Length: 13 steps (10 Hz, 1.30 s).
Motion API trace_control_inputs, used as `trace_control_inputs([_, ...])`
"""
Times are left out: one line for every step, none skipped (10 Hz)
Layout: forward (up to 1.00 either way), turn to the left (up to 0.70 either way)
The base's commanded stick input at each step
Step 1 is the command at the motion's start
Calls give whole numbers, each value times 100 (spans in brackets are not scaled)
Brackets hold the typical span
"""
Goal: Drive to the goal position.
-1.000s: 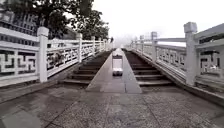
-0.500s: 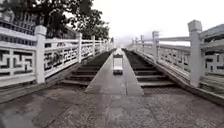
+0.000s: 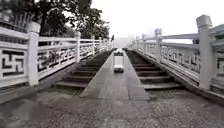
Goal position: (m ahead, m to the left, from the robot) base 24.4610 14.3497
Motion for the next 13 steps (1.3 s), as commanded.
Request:
trace_control_inputs([69, 1])
trace_control_inputs([69, 1])
trace_control_inputs([69, 1])
trace_control_inputs([69, 1])
trace_control_inputs([69, 1])
trace_control_inputs([69, 1])
trace_control_inputs([69, 1])
trace_control_inputs([69, 1])
trace_control_inputs([69, 1])
trace_control_inputs([69, 1])
trace_control_inputs([69, 1])
trace_control_inputs([69, 1])
trace_control_inputs([69, 1])
